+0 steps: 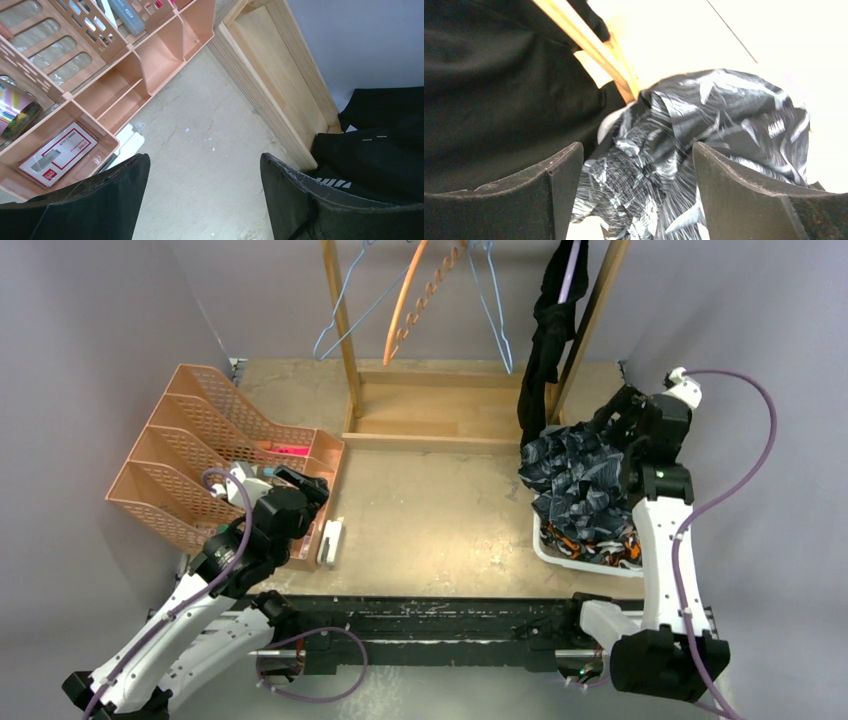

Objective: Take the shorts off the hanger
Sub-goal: Place the shorts in the basket.

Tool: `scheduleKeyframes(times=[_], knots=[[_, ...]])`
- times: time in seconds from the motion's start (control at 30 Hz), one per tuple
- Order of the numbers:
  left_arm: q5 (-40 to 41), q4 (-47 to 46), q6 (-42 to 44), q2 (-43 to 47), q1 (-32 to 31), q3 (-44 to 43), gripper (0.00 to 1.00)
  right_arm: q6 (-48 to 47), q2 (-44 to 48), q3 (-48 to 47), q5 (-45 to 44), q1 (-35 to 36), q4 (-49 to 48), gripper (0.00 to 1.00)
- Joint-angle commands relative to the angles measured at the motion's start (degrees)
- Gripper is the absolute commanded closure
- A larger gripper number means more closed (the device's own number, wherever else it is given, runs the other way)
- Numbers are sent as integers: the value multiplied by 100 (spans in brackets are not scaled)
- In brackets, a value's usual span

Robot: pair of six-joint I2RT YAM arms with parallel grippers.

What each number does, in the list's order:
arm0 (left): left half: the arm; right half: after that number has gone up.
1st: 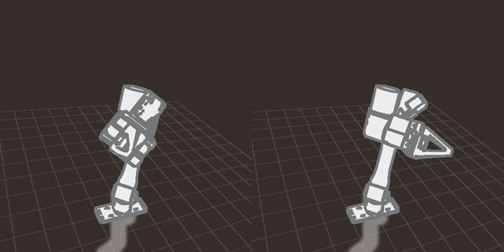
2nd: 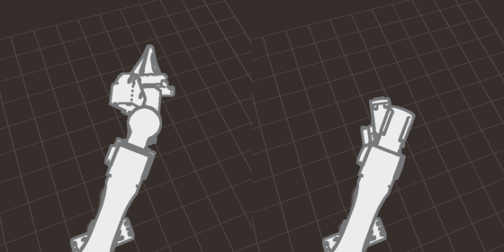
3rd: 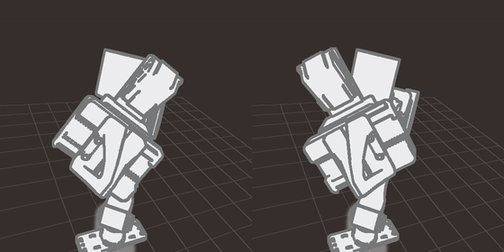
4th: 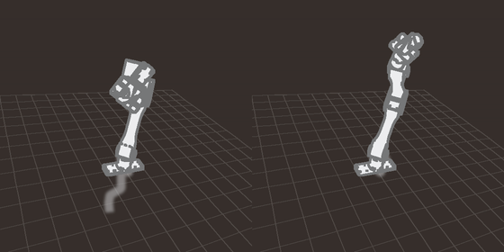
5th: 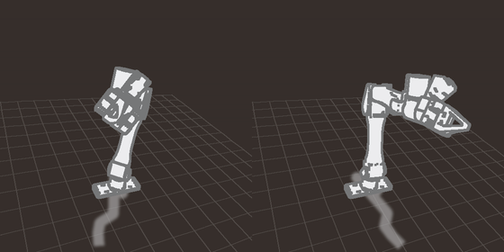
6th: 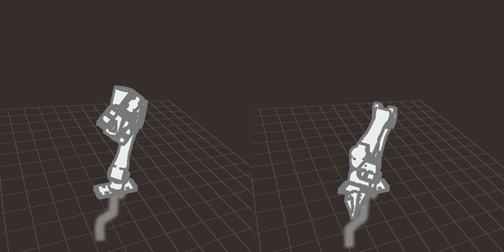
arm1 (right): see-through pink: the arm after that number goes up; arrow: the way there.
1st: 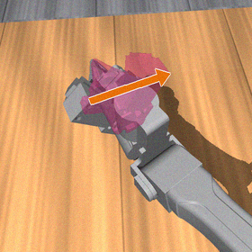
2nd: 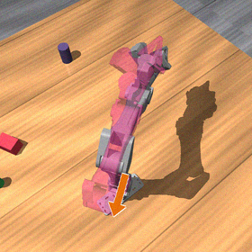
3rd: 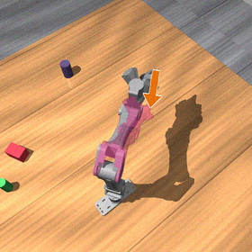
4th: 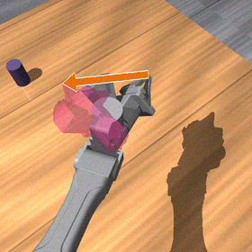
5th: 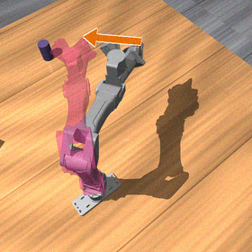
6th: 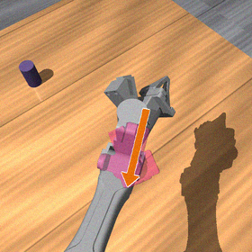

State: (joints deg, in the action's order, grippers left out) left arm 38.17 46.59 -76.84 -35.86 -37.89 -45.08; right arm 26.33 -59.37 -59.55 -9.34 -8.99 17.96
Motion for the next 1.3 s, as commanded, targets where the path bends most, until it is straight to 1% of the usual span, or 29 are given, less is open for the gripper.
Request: scheduleKeyframes(times=[0.0,0.07,0.13,0.17,0.23,0.33,0.43,0.57,0.7,0.77,0.83,0.9,1.03,1.07,1.1,1.17,1.2,1.23,1.27], knots=[[47,-225,177,-66,33,24,20,-790,-436,-318,596,99,479,15],[25,-230,186,-83,28,15,20,-914,-410,-156,933,193,327,9],[32,-234,167,-84,28,32,20,-936,-482,-64,1073,393,255,5],[33,-249,162,-80,29,46,20,-941,-576,-42,974,644,266,2],[12,-289,156,-76,29,61,20,-919,-849,-82,611,1072,365,1],[-3,-293,164,-88,29,48,20,-679,-1166,-93,-95,1587,456,1],[5,-245,161,-65,32,41,20,-563,-1259,117,-616,1723,260,1],[54,-206,142,-21,31,59,20,-532,-1432,503,-673,1810,-16,1],[10,-270,128,-32,28,79,20,-173,-1594,832,-953,1882,-334,1],[-32,-282,130,-67,31,66,20,31,-1656,912,-1225,1901,-381,7],[-54,-257,140,-95,34,47,20,223,-1649,951,-1489,1906,-333,23],[-35,-218,138,-97,33,23,20,265,-1483,959,-1548,1901,-308,35],[39,-162,142,-30,30,9,20,269,-821,985,-1281,1902,-364,59],[51,-159,128,-17,33,16,20,266,-644,973,-1204,1901,-373,63],[58,-163,131,0,33,21,20,280,-489,972,-1104,1904,-380,65],[52,-174,125,0,29,26,20,231,-211,967,-897,1901,-370,62],[42,-181,125,-12,27,26,20,205,-142,957,-889,1901,-371,64],[25,-192,125,-24,27,31,20,197,-107,924,-921,1901,-334,68],[4,-196,125,-38,27,20,20,212,-109,890,-970,1901,-255,75]])
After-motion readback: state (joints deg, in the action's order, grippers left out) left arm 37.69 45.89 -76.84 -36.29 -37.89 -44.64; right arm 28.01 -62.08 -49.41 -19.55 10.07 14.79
